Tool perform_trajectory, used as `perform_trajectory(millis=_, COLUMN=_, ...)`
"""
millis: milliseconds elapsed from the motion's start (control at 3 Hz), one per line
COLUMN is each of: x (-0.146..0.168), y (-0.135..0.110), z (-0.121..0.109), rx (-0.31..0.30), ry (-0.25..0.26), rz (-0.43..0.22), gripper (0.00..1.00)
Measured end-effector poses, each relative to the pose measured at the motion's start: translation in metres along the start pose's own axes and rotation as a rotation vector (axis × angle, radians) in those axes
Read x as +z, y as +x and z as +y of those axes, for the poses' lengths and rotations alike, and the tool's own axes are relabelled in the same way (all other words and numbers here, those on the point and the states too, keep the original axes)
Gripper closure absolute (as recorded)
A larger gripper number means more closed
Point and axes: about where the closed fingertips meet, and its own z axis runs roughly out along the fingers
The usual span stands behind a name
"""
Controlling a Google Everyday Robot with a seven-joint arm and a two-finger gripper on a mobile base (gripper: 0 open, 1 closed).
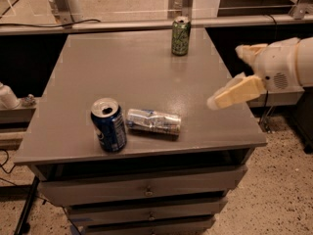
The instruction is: Move redbull can near pepsi can
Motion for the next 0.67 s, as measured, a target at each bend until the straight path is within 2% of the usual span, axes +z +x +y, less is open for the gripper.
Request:
perform_trajectory(millis=333, x=-0.046, y=-0.027, z=-0.053, rx=-0.086, ry=0.132, rz=-0.001, gripper=0.00)
perform_trajectory(millis=667, x=-0.062, y=-0.046, z=-0.063, rx=-0.107, ry=0.169, rz=-0.029, gripper=0.00)
